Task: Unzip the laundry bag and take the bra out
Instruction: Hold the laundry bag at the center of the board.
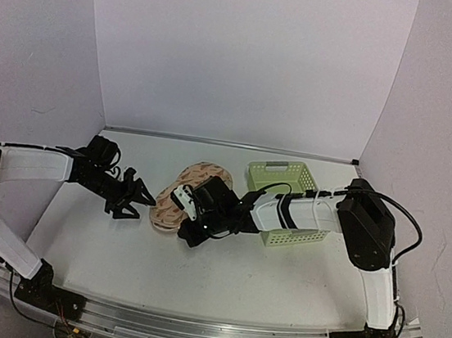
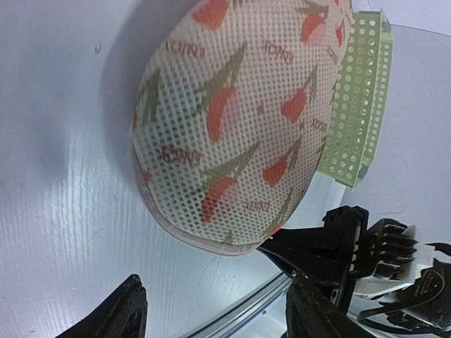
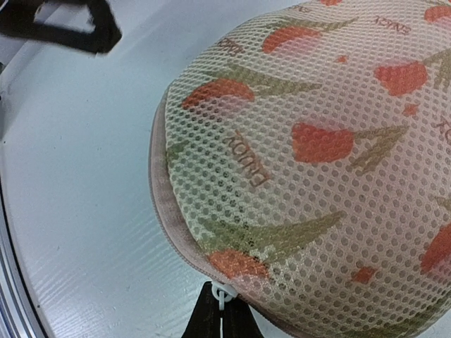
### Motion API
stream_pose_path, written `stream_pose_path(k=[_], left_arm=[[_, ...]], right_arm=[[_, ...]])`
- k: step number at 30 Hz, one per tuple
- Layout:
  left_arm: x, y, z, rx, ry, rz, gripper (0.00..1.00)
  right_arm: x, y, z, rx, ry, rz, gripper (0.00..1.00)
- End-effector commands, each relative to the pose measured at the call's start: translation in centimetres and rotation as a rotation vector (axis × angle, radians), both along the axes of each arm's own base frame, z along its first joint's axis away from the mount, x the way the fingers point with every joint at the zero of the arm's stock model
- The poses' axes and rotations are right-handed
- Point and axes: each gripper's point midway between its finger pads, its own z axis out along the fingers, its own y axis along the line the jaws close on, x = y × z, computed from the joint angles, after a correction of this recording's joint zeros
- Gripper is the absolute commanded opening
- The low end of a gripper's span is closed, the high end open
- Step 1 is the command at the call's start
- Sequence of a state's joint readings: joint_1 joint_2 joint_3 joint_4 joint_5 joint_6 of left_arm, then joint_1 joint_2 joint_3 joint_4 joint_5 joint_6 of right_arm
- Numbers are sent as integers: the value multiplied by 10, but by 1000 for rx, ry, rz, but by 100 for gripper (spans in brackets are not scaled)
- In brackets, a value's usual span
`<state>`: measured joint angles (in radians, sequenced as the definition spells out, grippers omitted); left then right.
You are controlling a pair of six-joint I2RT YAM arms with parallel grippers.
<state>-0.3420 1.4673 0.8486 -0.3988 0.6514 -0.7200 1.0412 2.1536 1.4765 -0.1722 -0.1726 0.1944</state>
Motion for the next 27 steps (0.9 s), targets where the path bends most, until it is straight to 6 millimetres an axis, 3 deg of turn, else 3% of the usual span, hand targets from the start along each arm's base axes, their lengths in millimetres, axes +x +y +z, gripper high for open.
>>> stream_pose_path(k=[1, 8, 16, 23, 25, 27], left_arm=[[-6, -16, 12, -99, 7, 73, 69], [-2, -21, -1, -174, 44, 185, 71], [32, -26, 5, -210, 8, 285, 73], [30, -33, -17, -185, 62, 258, 73], [28, -33, -22, -179, 72, 252, 71], [27, -33, -25, -175, 75, 247, 62]], right_arm=[[7, 31, 28, 75, -13, -4, 0], [8, 41, 30, 76, -20, 4, 0], [-4, 41, 28, 69, -13, 18, 0], [-5, 44, 34, 76, -25, 16, 0], [-6, 44, 34, 75, -28, 15, 0], [-6, 43, 34, 72, -28, 15, 0]])
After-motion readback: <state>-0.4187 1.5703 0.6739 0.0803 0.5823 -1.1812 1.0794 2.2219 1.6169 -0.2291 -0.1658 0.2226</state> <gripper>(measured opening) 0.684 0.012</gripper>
